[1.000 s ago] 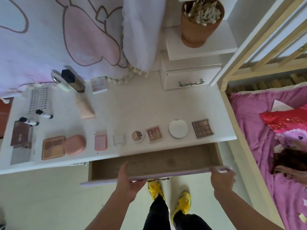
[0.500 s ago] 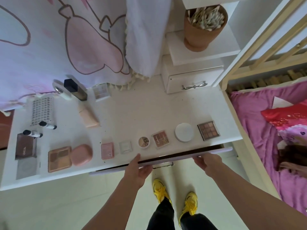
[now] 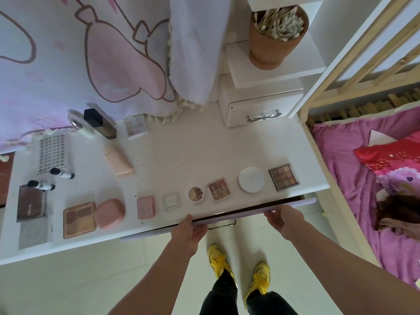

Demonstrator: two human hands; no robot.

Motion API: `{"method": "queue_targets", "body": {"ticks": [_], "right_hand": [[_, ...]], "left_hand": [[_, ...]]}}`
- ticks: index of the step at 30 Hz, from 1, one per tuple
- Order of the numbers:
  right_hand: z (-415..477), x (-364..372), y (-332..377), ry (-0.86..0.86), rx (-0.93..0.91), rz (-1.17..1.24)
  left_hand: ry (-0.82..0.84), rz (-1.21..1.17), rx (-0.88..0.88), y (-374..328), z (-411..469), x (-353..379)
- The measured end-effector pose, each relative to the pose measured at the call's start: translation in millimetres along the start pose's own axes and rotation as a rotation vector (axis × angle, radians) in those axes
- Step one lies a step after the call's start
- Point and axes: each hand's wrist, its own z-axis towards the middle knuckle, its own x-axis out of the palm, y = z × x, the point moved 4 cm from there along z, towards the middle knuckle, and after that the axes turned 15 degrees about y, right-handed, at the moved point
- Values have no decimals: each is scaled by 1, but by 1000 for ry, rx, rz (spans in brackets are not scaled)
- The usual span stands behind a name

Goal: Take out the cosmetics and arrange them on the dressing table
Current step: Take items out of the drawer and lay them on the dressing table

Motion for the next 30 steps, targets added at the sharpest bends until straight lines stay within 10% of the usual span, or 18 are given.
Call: {"method": "queue_targets", "body": {"ticks": [20, 25, 30], "right_hand": [[9, 12, 12, 233, 5, -15], [-6, 3, 14, 257, -3, -358], [-28, 13, -2, 236, -183, -973]], "left_hand": [[39, -81, 103, -4, 6, 12], [9, 240, 105, 1, -7, -8], [-99, 1067, 245, 10, -46, -52]]}}
